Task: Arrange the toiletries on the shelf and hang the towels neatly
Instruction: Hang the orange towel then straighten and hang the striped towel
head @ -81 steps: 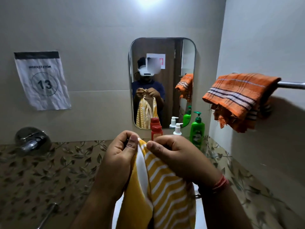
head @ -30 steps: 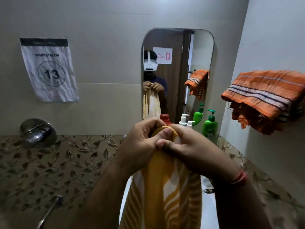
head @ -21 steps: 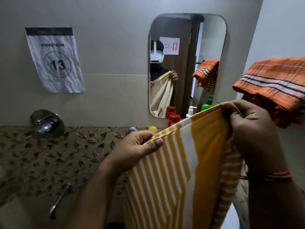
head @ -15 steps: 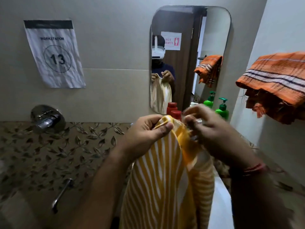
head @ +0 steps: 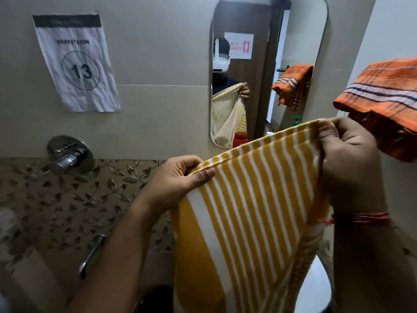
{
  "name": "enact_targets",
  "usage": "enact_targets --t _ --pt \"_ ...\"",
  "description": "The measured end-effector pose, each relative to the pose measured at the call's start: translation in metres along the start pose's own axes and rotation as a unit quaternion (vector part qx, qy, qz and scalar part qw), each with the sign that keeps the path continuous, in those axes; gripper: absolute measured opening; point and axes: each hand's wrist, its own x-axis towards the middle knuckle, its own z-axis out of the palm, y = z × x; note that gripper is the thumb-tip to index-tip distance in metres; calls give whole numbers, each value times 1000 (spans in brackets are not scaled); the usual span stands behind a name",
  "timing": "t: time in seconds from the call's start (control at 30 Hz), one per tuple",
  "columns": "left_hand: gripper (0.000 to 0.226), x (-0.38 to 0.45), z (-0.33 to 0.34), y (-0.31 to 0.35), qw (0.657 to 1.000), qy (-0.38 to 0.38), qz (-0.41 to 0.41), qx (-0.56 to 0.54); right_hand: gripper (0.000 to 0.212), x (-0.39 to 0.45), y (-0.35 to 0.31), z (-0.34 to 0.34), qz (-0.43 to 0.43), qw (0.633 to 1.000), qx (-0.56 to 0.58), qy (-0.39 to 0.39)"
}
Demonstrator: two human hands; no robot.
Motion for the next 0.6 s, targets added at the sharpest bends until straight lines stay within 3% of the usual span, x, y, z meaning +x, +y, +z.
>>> enact_targets --t 0.03,0.1,0.17,0.23,0.43,0.6 --pt "27 1 1 2 1000 -3 2 1 20 -1 0 2 4 999 -19 -31" --pt "16 3 10 14 1000 -14 27 -1 19 -9 -4 14 22 985 3 -173" --pt "10 8 22 28 997 -22 67 26 26 -19 -12 32 58 929 85 -355" --pt "10 14 29 35 993 -39 95 51 26 -28 -17 49 15 891 95 -443" --pt "25 10 19 25 996 -41 47 64 22 -19 -5 38 -123 911 -47 -391" --pt "33 2 -10 5 991 -105 -55 66 21 -5 8 15 -90 990 -43 -103"
